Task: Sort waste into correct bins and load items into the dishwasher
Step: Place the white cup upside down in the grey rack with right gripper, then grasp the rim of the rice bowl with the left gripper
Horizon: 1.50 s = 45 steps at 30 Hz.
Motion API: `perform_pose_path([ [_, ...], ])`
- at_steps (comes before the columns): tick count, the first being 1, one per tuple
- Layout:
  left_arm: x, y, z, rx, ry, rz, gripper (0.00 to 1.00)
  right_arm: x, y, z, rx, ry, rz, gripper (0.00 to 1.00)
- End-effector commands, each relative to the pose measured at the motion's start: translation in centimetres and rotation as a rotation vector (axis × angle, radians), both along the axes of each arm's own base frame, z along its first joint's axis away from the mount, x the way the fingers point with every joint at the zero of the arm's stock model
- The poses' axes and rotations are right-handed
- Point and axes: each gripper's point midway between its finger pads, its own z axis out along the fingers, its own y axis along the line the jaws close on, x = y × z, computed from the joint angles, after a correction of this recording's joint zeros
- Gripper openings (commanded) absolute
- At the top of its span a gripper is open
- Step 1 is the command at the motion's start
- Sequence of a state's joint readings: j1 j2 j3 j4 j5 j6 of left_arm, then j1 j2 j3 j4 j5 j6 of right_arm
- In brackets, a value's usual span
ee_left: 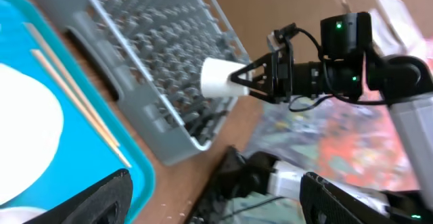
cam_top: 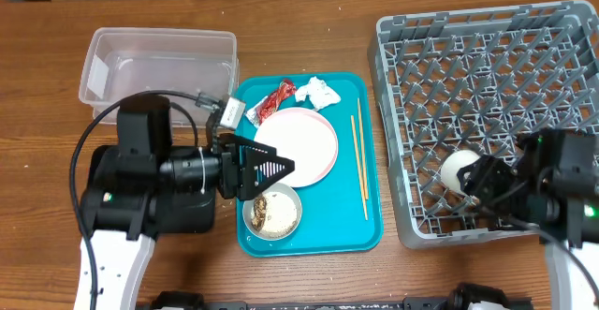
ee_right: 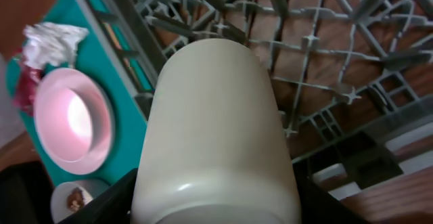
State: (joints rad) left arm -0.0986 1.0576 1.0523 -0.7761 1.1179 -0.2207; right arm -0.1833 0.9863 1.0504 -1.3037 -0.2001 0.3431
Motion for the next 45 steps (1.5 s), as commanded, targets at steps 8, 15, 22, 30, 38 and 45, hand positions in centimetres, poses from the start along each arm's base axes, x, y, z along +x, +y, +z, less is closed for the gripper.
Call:
perform_pose_path([
  [8,-0.2,2.7,-0.3,0.168,-0.051,0.227,0.79,2.1,1.2,-3.7,-0.078,0.149,0.092,0.54],
  [15,-1.1,4.5,-1.5,0.267,-0.028,0.325,0.79,1.6,2.4,-4.0,-0.131,0.175,0.122,0.79],
  [22,-1.3,5.4,-2.7,0.328,0.012,0.366,0.77,2.6,2.8,-0.9,-0.126,0.039,0.130,0.82],
  [30,-1.4,7.1,-5.3,0.518,0.058,0.469,0.74,2.8,10.0,8.2,0.103,-0.421,0.483,0.83],
  [38,-2.5,9.5,-10.0,0.821,0.221,0.595,0.67,1.4,14.3,10.1,0.222,-0.492,0.648,0.86],
  [45,-1.9,8.7,-16.1,1.095,0.385,0.590,0.50,1.7,16.4,7.6,0.247,-0.375,0.712,0.87],
])
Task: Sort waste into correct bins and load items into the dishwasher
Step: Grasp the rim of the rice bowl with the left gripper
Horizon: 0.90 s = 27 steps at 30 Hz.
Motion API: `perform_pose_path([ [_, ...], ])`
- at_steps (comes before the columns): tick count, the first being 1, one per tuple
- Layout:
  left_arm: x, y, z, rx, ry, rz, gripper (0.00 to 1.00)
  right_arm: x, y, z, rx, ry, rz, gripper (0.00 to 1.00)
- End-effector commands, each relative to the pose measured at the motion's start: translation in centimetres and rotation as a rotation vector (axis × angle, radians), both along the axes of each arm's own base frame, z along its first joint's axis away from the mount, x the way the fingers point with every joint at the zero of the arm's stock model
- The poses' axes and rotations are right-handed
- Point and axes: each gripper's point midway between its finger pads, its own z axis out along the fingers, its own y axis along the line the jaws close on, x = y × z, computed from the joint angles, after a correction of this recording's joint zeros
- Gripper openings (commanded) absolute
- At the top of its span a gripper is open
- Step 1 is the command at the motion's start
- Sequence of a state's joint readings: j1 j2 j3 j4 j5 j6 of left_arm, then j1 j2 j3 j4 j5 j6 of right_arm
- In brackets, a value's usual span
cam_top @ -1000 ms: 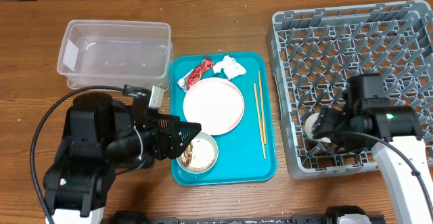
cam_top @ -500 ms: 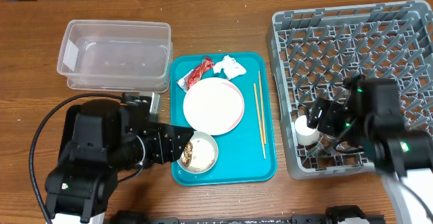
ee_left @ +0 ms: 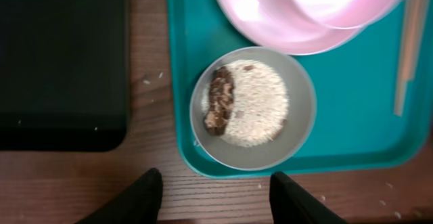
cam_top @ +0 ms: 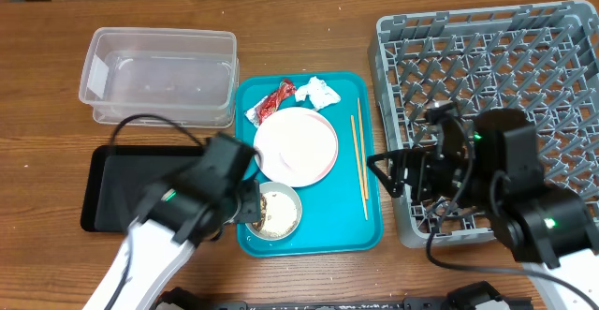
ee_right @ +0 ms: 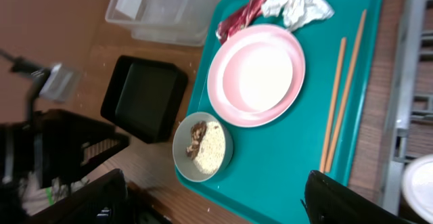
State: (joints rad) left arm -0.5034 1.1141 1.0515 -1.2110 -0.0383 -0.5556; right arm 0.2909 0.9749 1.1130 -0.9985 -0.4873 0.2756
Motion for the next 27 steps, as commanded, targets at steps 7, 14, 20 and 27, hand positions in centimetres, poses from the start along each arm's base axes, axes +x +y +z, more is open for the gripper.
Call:
perform_pose_path([
  [7,1.0,1.4,-7.6,0.230,0.184,0.121,0.29,-0.5,0.8,-1.8,-0.030,0.097,0.045,0.87],
  [14,1.2,0.2,-11.2,0.073,0.213,0.048,0.31,-0.8,0.5,-2.2,-0.048,0.111,0.043,0.88],
  [20,1.4,1.2,-12.7,0.067,0.200,0.056,0.41,-0.8,0.5,-2.2,-0.048,0.112,0.043,0.88],
  [27,2.1,0.9,-12.8,0.053,0.172,0.041,0.25,-0.8,0.5,-2.2,-0.048,0.112,0.043,0.88],
])
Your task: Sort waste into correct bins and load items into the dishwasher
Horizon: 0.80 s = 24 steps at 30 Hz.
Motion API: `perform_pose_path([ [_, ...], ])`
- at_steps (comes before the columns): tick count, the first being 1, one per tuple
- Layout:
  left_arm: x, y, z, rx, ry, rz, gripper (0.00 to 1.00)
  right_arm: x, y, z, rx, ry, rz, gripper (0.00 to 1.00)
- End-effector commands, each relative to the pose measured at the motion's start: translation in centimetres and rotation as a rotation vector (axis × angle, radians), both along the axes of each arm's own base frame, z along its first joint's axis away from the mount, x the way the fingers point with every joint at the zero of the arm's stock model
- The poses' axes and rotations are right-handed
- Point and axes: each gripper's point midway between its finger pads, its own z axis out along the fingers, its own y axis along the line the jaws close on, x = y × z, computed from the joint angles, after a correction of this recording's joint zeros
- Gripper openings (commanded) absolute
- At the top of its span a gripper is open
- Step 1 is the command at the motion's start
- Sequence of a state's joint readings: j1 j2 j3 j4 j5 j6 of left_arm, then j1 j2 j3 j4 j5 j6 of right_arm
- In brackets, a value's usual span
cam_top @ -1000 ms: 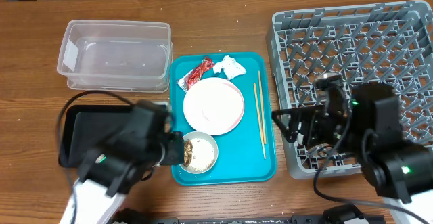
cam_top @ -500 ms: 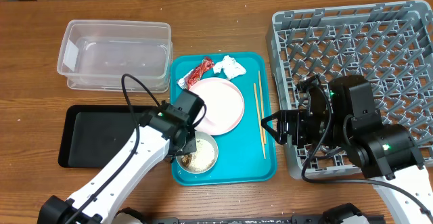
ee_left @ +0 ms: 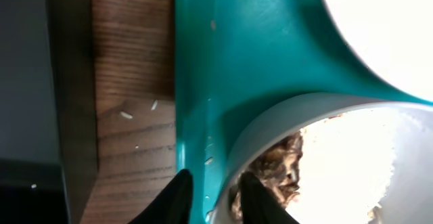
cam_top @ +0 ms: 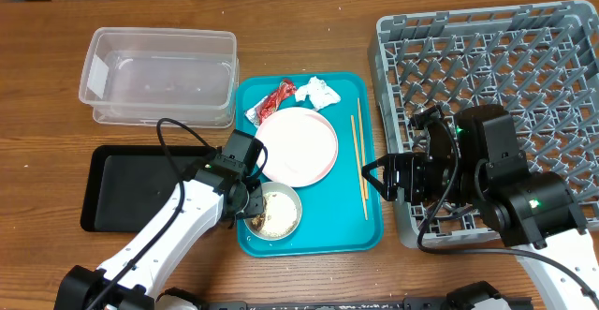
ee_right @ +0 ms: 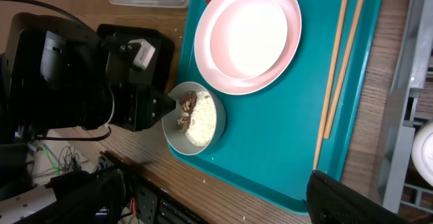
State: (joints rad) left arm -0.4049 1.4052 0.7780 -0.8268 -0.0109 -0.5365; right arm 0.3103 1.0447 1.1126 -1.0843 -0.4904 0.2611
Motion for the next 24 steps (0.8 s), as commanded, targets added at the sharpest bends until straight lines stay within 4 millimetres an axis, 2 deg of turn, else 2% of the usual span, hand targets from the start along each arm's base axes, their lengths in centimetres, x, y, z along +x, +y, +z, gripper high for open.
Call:
perform_pose_path([
  [1,0.0,-0.1,-0.2,-0.008,-0.001,-0.036,0.24,0.0,0.2,0.7,0.003,-0.028,0.012,0.88],
  [8,-0.9,0.3,-1.2,0.004,0.019,-0.045,0.24,-0.1,0.2,0.6,0.001,-0.022,0.012,0.88],
  [10,-1.4,0.5,-1.7,0.007,0.031,-0.044,0.19,-0.1,0.2,0.6,0.001,-0.021,0.012,0.88],
  [12,-1.6,0.5,-1.9,0.006,0.037,-0.043,0.06,-0.1,0.2,0.6,0.001,-0.022,0.012,0.88],
  [15,-1.4,0.0,-1.6,-0.026,0.035,-0.044,0.04,-0.1,0.2,0.6,0.001,-0.023,0.012,0.88],
  [19,-0.4,-2.2,0.5,-0.141,0.004,-0.055,0.04,-0.1,0.2,0.6,0.000,-0.020,0.012,0.88],
  [22,0.4,-4.0,3.3,-0.245,-0.041,-0.074,0.04,-0.1,0.2,0.6,0.000,-0.020,0.012,0.88],
  [24,0.9,-4.2,5.4,-0.288,-0.085,-0.066,0.04,-0.1,0.2,0.6,0.000,-0.019,0.012,0.88],
])
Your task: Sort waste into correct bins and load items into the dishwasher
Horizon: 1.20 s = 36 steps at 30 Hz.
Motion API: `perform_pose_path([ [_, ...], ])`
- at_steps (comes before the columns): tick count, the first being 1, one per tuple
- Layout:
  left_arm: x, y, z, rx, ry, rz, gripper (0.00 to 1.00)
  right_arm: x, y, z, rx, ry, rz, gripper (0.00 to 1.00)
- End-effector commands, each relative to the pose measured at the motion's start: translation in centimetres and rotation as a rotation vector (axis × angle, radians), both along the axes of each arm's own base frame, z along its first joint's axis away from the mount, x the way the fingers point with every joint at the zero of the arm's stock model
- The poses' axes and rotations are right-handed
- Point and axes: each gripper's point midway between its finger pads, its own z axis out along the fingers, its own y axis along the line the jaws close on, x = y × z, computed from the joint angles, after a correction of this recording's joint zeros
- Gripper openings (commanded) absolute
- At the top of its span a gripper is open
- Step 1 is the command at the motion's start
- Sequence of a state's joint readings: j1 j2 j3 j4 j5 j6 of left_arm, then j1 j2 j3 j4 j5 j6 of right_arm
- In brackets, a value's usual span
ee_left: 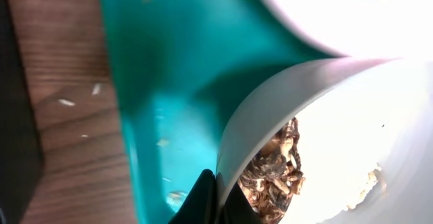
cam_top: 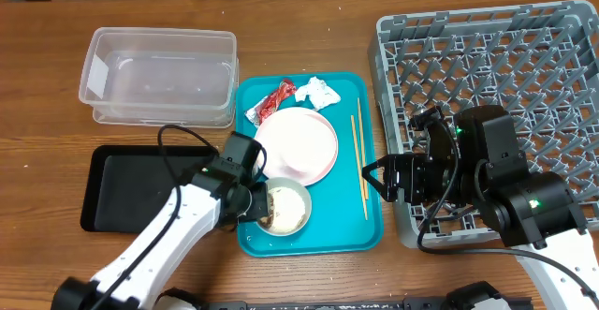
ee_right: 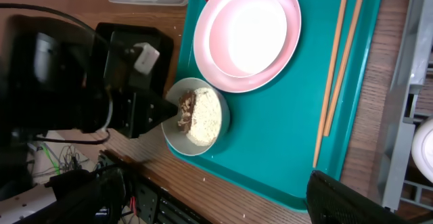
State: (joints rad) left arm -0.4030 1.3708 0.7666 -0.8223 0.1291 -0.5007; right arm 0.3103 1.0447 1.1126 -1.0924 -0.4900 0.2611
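A grey bowl (cam_top: 288,207) of rice and brown scraps sits at the front left of the teal tray (cam_top: 339,221). My left gripper (cam_top: 259,200) is shut on the bowl's left rim (ee_left: 270,102), one finger inside against the brown scraps (ee_left: 274,176). Also on the tray are a pink plate (cam_top: 298,146), chopsticks (cam_top: 359,160), a red wrapper (cam_top: 273,100) and a crumpled tissue (cam_top: 316,92). My right gripper (cam_top: 379,181) hangs open over the tray's right edge, holding nothing. A white cup (ee_right: 425,143) lies in the grey rack (cam_top: 496,76).
A clear plastic bin (cam_top: 159,76) stands at the back left. A black tray (cam_top: 131,186) lies left of the teal tray, close to my left arm. The rack fills the right side of the wooden table (cam_top: 309,29).
My left gripper's fingers, which stood either side of the bowl's left rim, have shut on it, and the bowl has shifted slightly to the right. The right arm has not moved.
My right gripper held the white cup over the rack's front left while the left hung open over the tray. Then the cup lay in the rack, the right gripper open, the left open above the bowl. The left then straddled the rim and now grips it.
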Motion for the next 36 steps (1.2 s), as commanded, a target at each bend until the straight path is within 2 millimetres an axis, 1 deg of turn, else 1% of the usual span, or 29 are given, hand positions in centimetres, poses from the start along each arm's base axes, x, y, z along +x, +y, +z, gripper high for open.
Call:
perform_pose_path([
  [1,2.0,-1.6,5.8,-0.164,-0.126,0.017,0.04,0.0,0.2,0.6,0.003,-0.025,0.012,0.88],
  [4,1.9,0.9,7.8,-0.199,-0.150,0.139,0.04,0.0,0.2,0.6,0.002,-0.024,0.012,0.88],
  [7,1.4,3.8,9.2,-0.259,-0.156,0.261,0.04,0.0,0.2,0.6,0.002,-0.025,0.012,0.88],
  [9,1.2,5.3,10.0,-0.327,-0.169,0.319,0.04,0.0,0.2,0.6,0.003,-0.026,0.012,0.88],
  [11,1.2,6.4,10.7,-0.415,-0.180,0.372,0.04,0.0,0.2,0.7,0.003,-0.028,0.012,0.88],
  [14,1.1,8.0,10.9,-0.551,-0.197,0.448,0.04,0.1,0.2,0.7,0.004,-0.030,0.012,0.88],
  [17,0.9,9.3,10.2,-0.678,-0.209,0.535,0.04,0.0,0.2,0.7,0.004,-0.029,0.012,0.88],
  [21,0.4,10.4,8.0,-0.809,-0.182,0.662,0.04,0.1,0.2,0.7,0.004,-0.029,0.012,0.89],
  [24,0.6,10.5,7.0,-0.942,-0.183,0.727,0.04,0.1,0.2,0.7,0.004,-0.029,0.012,0.89],
  [28,1.1,10.8,6.7,-1.125,-0.180,0.811,0.04,0.0,0.2,0.7,0.004,-0.028,0.012,0.89],
  [31,1.2,11.6,5.8,-1.149,-0.169,0.855,0.04,0.0,0.2,0.7,0.003,-0.026,0.012,0.89],
  [36,1.2,12.5,5.1,-1.123,-0.203,0.852,0.04,0.0,0.2,0.6,0.003,-0.025,0.012,0.89],
])
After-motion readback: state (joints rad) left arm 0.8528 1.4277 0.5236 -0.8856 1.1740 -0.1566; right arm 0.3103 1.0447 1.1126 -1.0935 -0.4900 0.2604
